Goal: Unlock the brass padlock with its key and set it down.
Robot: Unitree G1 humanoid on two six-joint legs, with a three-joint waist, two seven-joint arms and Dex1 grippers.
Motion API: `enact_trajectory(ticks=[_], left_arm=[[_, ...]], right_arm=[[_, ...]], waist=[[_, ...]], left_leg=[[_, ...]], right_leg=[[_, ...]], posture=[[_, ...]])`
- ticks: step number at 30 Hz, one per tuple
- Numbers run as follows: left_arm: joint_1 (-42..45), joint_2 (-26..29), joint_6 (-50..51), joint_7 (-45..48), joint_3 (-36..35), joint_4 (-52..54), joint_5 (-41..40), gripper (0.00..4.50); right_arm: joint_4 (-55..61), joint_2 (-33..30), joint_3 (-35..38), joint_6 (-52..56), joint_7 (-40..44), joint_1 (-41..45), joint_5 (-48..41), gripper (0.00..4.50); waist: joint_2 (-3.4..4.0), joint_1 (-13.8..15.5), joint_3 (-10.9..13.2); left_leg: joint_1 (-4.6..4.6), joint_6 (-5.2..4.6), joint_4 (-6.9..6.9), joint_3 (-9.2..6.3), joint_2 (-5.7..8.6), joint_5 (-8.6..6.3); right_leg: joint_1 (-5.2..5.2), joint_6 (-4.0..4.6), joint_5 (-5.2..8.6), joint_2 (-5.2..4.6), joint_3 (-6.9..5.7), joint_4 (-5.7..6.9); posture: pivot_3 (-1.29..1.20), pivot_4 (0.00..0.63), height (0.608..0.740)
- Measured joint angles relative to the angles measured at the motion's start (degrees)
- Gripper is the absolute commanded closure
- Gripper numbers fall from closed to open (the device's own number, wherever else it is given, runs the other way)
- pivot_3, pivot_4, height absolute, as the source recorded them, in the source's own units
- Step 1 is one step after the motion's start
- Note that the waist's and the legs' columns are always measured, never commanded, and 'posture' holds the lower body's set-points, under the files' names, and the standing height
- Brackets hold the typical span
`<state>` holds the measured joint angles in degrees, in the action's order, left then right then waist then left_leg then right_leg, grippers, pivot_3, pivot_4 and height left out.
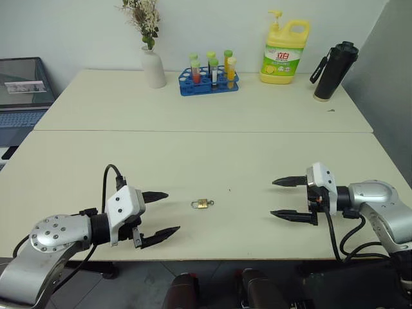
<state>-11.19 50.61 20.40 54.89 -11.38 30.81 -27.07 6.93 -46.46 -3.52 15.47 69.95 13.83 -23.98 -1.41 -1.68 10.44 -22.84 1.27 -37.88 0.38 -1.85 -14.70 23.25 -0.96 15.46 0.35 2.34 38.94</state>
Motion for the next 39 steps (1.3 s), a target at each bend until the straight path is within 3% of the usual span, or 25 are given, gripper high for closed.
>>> enact_trajectory(ticks=[12, 29, 35, 39], left_arm=[[2.07, -2.82, -1.97, 0.38, -0.02, 0.05, -0.17, 0.0], [5.84, 0.09, -4.08, 6.76, 4.82, -5.49, 4.83, 0.0], [9.55, 0.04, -5.76, 7.18, 11.1, -9.19, 9.83, 0.0], [16.16, -3.78, -6.89, 6.73, 16.41, -14.92, 13.24, 0.0]], right_arm=[[-1.01, 0.63, -0.03, -2.75, 1.05, -1.43, 0.72, 0.04], [5.02, 1.26, -0.15, 4.68, -2.01, 0.33, 0.32, 0.04], [7.4, 2.12, -2.27, 7.07, -4.08, 0.9, 0.7, 0.04], [10.12, 2.61, -4.43, 11.36, -6.62, 2.04, 1.32, 0.04]], waist=[[0.0, 0.02, 0.0], [0.0, 0.02, 0.0], [0.0, 0.02, 0.0], [0.0, 0.14, -0.01]], left_leg=[[0.0, 0.0, -0.02, -0.02, 0.01, 0.0], [0.0, 0.0, -0.03, -0.03, 0.02, 0.0], [-0.01, 0.0, -0.03, -0.03, 0.03, 0.0], [-0.02, 0.0, -0.07, -0.06, 0.08, 0.0]], right_leg=[[0.0, 0.0, 0.0, 0.01, -0.01, 0.02], [-0.01, 0.0, 0.0, 0.04, -0.01, 0.03], [0.0, 0.0, 0.0, 0.06, -0.01, 0.03], [-0.02, -0.01, -0.01, 0.17, -0.04, 0.07]], posture=[[0.0, 0.15, 0.74], [0.0, 0.15, 0.74], [0.0, 0.15, 0.74], [0.0, 0.15, 0.74]])
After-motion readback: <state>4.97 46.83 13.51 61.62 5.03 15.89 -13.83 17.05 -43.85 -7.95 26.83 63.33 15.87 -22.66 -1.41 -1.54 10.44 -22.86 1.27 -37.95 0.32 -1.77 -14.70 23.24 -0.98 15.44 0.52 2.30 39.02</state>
